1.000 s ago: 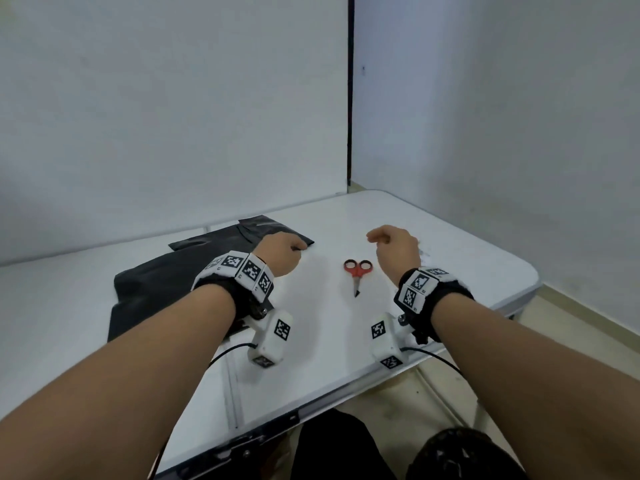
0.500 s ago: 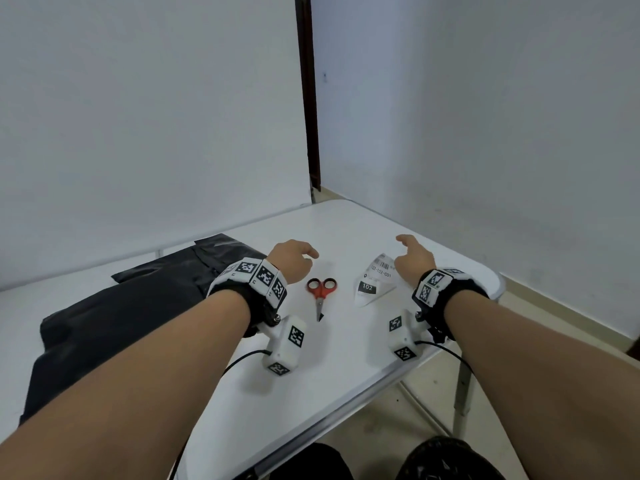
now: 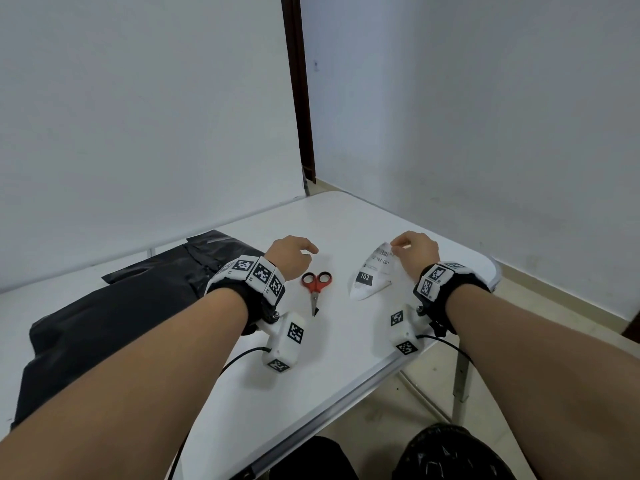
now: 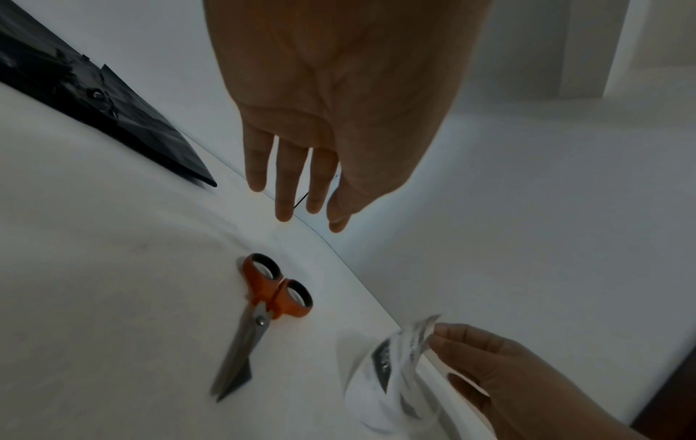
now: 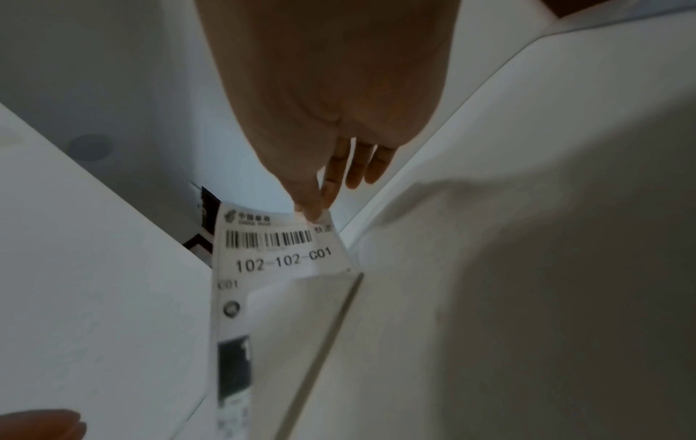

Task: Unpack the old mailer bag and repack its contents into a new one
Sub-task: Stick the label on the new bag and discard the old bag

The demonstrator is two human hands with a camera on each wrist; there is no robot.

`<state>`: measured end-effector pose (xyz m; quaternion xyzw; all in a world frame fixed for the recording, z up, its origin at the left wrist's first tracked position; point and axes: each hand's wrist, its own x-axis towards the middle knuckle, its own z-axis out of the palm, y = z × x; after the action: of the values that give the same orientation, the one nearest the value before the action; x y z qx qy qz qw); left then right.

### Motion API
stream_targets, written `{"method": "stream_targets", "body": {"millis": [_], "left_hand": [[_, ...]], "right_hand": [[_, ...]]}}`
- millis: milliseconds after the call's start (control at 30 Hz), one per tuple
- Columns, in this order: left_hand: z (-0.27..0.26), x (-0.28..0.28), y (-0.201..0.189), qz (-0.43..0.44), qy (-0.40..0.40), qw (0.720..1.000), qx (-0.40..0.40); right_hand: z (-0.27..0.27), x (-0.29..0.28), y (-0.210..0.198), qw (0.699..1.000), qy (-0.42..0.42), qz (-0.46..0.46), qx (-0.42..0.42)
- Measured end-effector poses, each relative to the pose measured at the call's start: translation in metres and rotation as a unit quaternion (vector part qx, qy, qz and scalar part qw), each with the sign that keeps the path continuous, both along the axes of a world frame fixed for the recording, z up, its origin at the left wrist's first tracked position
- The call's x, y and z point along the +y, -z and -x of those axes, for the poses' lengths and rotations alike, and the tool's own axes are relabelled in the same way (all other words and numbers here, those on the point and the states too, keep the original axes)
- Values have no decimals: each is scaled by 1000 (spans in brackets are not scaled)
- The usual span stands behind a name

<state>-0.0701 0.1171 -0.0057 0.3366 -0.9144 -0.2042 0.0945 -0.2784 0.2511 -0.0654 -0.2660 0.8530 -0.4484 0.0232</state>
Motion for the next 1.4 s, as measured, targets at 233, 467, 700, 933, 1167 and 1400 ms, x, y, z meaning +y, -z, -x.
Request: {"method": "stream_targets", "body": {"millis": [233,467,700,933,1167,1400], "left_hand": [[-3,4,-1,-55,-22,989,133],[-24,1,-11,-211,-49,934,284],[-73,-19,-14,-258,-121,902,324],[-122,-25,-13,-206,-87,938,265],[-168,-36,-11,-185,-152,909,340],[-214,-46,-15,-176,-189,897,359]], "right_hand": [[-26,-3,-36,972,-25,235,12],[-64,-26,-44,961,-111,250,-40],[-105,-45,-41,948,-170,253,-87],[-159,-71,-49,923,-248,257,-143],[-210,-92,-53,903,-294,222,-222],[-260,-107,-54,892,-367,98,-243]]}}
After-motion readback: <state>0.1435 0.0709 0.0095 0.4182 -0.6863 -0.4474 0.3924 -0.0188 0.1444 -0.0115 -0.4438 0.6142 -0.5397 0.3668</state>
